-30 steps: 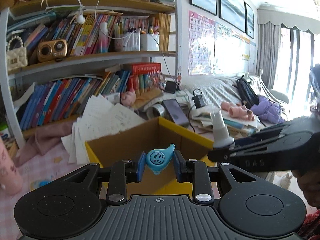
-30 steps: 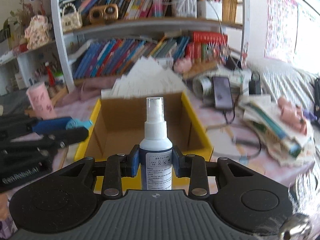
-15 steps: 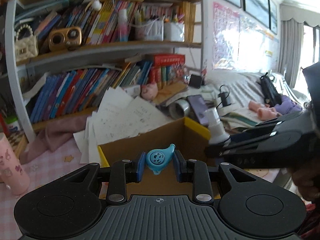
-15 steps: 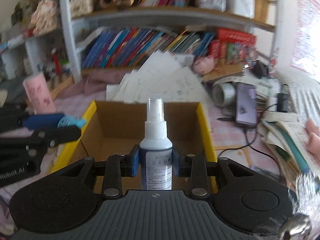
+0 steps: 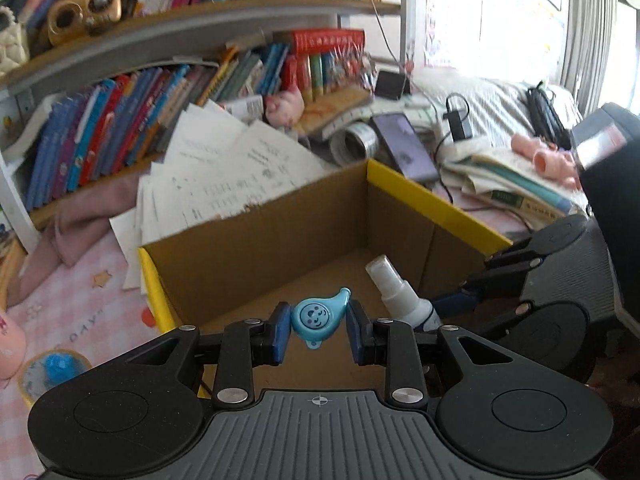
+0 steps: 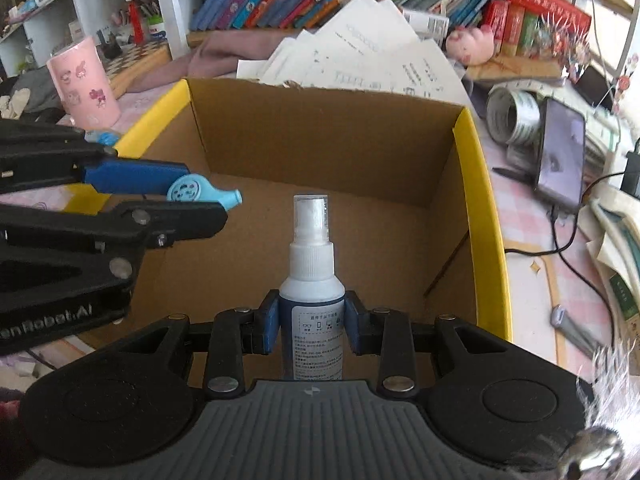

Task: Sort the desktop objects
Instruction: 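Lower the spray bottle into the box and open the right gripper while the left gripper releases the whistle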

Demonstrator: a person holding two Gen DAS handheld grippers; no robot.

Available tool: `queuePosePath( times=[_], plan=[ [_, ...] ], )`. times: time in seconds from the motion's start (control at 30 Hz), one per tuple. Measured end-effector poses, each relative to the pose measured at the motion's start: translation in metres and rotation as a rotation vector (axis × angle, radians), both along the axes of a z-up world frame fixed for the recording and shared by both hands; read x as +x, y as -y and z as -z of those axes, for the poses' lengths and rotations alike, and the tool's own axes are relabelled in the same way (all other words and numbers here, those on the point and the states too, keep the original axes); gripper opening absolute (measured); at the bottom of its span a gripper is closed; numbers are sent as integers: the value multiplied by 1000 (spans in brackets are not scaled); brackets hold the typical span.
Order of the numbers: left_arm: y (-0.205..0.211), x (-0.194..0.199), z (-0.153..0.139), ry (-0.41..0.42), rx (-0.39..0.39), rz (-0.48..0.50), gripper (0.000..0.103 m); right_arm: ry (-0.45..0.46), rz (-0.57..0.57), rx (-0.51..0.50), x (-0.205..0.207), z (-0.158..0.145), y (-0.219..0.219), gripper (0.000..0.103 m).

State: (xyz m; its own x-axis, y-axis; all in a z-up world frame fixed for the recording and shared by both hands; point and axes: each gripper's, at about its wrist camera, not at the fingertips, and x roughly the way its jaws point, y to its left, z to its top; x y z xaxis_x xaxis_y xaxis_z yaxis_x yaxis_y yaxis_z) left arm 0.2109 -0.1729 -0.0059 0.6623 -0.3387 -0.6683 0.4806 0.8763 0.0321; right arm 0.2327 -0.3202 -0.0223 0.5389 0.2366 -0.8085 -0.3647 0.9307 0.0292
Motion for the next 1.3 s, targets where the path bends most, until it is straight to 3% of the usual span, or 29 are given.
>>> queuePosePath(
  times=[0.2,0.87,1.1,1.3],
  plan=[
    [3,6,7,-37,24,-6,28,-56,8,15,11,8,9,31],
    [11,10,13,-68,63,-7,32,-43,-28,9,15,6,11,32],
    [3,8,6,-33,31,-88,56,29,-30,30,9,-4,17,32],
    [1,7,1,-12,27,-141,69,70,-41,48,5,-10,20,32]
  ],
)
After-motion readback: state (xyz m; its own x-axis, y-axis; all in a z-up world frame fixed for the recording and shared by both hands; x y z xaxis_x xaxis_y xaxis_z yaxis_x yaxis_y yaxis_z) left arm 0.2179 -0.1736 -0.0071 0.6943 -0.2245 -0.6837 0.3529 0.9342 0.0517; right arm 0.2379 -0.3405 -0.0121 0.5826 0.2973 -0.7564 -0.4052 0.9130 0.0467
